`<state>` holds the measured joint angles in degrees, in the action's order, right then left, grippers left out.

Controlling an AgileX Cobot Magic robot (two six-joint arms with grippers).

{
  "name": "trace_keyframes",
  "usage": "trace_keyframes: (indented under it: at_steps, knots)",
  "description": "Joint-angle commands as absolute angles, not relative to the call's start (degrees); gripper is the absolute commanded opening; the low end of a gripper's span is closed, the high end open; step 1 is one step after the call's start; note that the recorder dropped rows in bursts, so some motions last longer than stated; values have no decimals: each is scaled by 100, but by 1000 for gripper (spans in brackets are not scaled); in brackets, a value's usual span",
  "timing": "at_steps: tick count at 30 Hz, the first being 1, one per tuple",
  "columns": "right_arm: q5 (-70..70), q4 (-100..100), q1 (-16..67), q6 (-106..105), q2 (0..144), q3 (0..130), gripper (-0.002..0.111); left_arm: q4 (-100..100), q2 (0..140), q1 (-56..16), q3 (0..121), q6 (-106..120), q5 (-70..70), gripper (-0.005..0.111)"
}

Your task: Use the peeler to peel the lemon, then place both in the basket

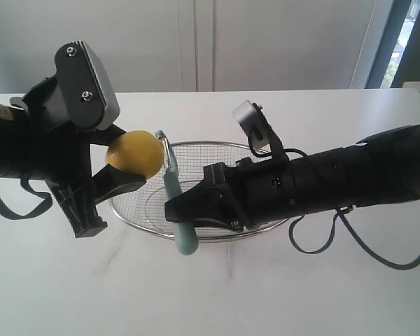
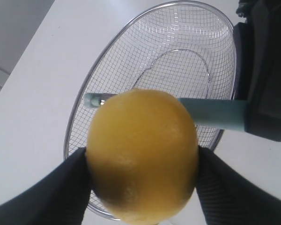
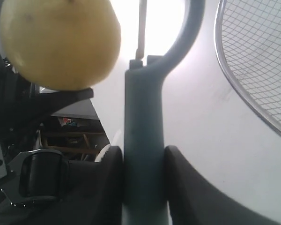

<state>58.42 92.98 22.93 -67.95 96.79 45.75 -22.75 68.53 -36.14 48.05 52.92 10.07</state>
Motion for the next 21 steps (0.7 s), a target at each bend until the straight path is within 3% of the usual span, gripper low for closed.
trace_keyframes:
  at_steps: [1, 21]
  knots:
    - [6111, 9239, 2107, -6812, 9654, 4620, 0, -2347, 6797, -3607, 4811, 5254, 1013, 0]
    - [6262, 8272, 1305, -6195, 8314, 4608, 0, -2347, 6797, -3607, 4811, 5254, 1013, 0]
